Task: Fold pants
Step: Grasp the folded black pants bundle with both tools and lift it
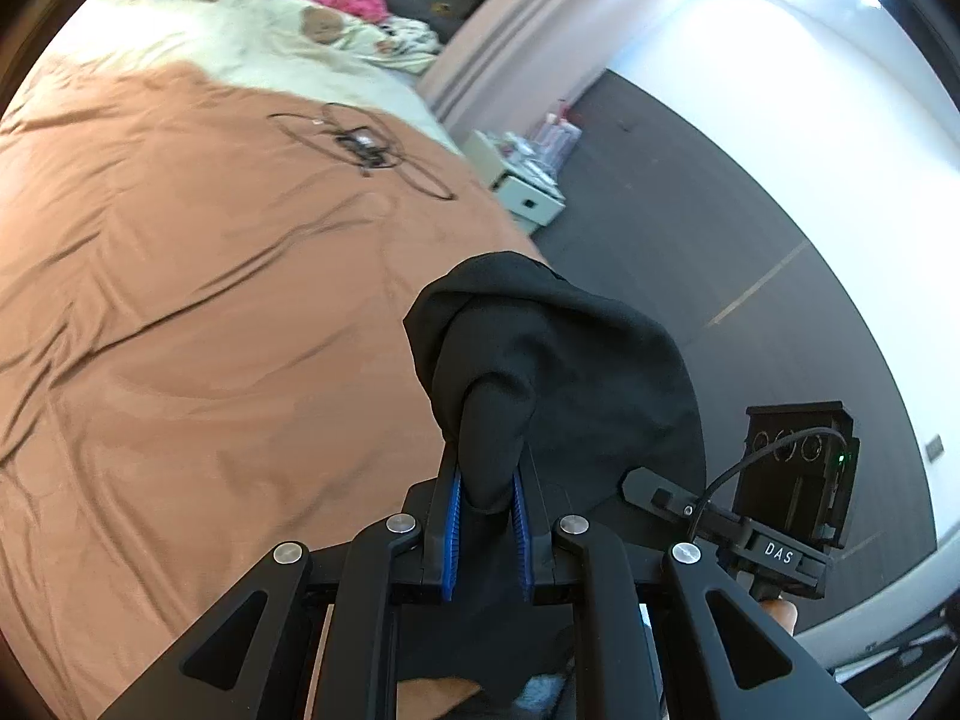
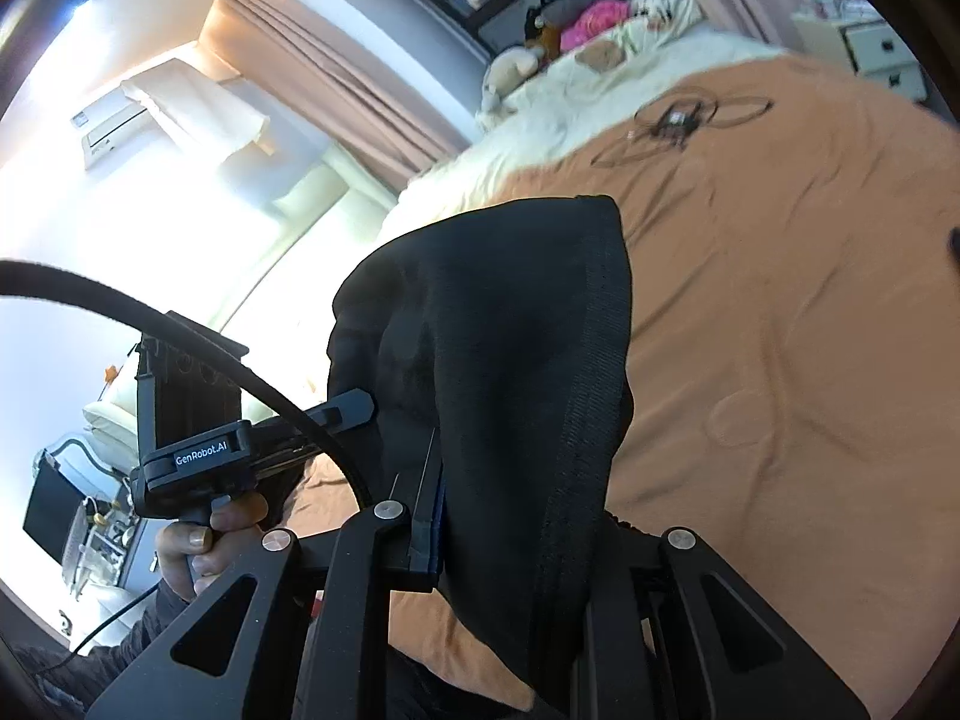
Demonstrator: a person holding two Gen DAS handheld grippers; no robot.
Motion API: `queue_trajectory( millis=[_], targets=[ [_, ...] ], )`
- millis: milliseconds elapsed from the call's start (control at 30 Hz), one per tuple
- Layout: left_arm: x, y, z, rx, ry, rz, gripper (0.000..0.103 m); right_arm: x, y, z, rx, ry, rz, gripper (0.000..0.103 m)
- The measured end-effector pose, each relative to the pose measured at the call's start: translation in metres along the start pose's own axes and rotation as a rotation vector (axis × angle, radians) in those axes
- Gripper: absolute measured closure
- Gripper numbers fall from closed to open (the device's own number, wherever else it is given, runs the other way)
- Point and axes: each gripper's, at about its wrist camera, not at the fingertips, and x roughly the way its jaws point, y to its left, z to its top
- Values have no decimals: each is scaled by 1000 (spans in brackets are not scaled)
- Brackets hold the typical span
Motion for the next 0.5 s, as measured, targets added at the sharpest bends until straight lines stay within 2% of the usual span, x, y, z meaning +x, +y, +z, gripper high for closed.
queue_trajectory(
  millis=[233, 500],
  targets=[
    [20, -57, 0, 54, 10, -66, 87, -87, 8, -20, -32, -66, -72, 89],
    [56, -117, -3, 116, 46, -132, 87, -146, 11, -34, -39, -111, -136, 89]
  ],
)
